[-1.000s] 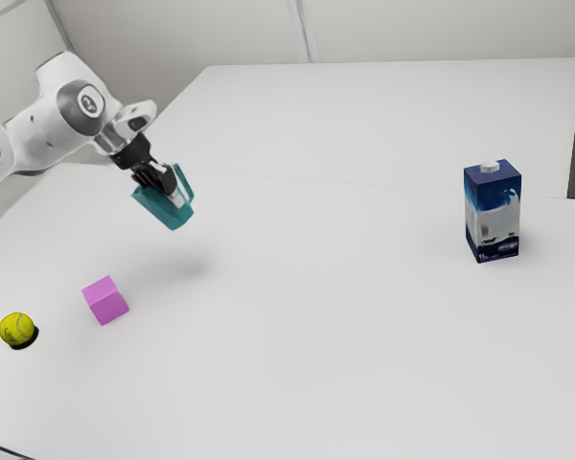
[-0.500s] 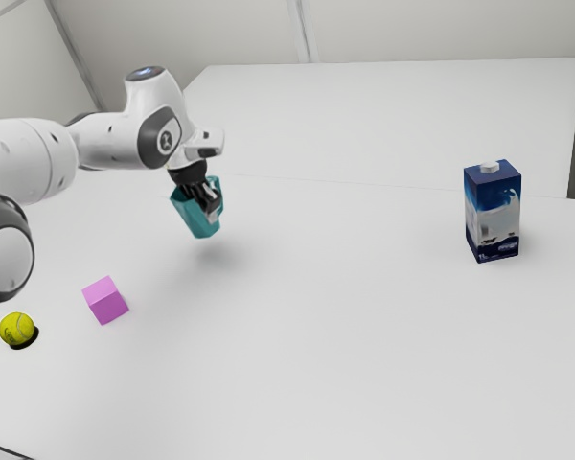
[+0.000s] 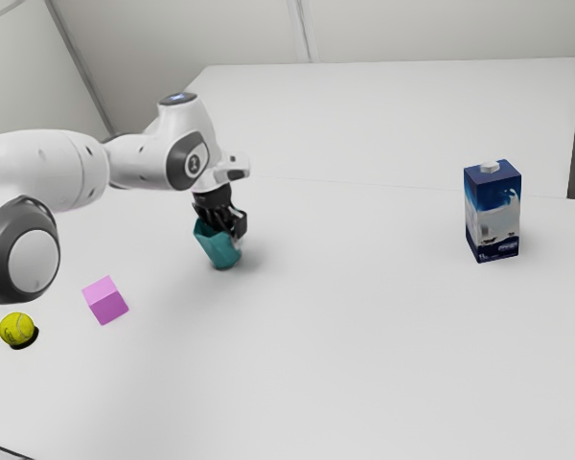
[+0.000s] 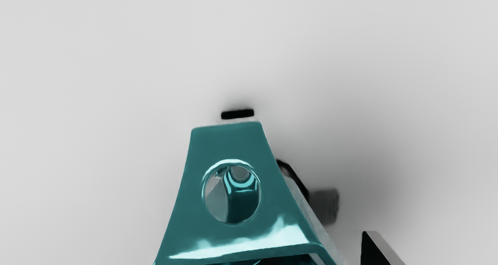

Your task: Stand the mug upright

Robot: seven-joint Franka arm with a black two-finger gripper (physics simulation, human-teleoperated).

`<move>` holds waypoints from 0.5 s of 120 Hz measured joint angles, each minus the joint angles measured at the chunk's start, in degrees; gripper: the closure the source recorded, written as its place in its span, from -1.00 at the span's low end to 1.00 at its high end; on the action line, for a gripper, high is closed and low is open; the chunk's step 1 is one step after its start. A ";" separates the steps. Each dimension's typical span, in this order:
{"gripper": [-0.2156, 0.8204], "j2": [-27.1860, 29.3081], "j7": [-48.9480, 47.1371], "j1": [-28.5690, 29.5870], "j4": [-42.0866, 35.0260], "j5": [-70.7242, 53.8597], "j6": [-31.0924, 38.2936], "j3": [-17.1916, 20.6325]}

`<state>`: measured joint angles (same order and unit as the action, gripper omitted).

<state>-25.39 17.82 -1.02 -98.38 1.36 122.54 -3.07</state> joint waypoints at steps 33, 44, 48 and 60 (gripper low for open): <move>-0.34 3.67 -2.89 -0.42 0.58 0.35 -2.07 0.07; -0.43 8.46 -3.70 -0.67 2.40 0.31 -6.41 0.48; -0.45 10.09 -4.12 -0.70 4.28 0.23 -8.85 1.21; -0.50 12.91 -5.49 -0.58 12.81 0.58 -17.81 3.44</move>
<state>-12.48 12.33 -1.59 -85.57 1.95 104.73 0.37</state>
